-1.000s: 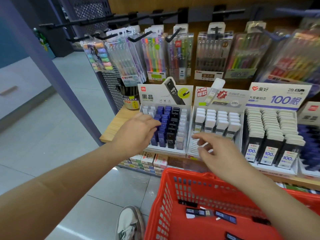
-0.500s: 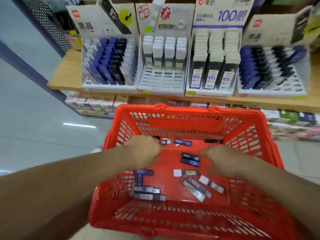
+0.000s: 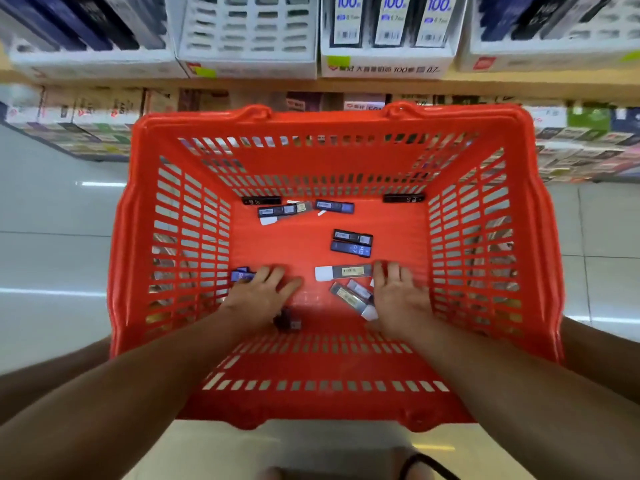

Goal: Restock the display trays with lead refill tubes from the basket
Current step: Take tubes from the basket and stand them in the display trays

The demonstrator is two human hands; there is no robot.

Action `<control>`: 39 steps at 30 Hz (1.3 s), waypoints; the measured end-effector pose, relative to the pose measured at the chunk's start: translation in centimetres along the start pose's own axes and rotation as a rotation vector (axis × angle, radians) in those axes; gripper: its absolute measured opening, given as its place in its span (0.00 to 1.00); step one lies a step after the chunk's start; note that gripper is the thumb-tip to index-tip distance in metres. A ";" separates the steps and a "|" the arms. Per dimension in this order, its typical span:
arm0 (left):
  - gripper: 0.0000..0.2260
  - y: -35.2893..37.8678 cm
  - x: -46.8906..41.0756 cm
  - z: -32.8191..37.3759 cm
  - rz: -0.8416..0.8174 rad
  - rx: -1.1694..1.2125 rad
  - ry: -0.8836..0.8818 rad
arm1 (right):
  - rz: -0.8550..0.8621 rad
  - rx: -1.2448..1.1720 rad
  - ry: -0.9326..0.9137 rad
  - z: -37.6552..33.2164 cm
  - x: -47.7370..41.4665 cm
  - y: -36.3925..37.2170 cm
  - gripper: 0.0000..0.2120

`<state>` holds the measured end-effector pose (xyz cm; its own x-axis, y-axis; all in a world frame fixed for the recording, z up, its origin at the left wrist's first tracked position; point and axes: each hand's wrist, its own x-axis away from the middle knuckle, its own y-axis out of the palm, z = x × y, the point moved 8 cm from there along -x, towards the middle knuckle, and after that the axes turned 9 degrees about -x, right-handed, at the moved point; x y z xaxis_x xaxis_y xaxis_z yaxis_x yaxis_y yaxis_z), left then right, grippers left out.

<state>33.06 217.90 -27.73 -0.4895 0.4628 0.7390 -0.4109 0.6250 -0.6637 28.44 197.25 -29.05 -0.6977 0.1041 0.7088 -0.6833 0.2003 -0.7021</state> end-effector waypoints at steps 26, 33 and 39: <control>0.27 0.7 -2.1 -4.2 0.077 0.312 -0.199 | 0.123 -0.379 -0.117 -2.2 -2.7 -0.6 0.23; 0.05 -2.2 -2.9 -6.5 0.316 1.219 -0.552 | -0.073 -1.286 0.120 -2.2 -4.4 -1.6 0.07; 0.03 -5.2 -3.7 -2.6 0.141 2.464 -0.437 | -0.346 -1.966 0.209 -6.5 -2.6 -4.2 0.05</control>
<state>39.02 214.53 -26.69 -0.5029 0.1348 0.8537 0.0408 -0.9830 0.1792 34.46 202.48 -27.50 -0.4829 -0.1041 0.8695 0.4670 0.8093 0.3563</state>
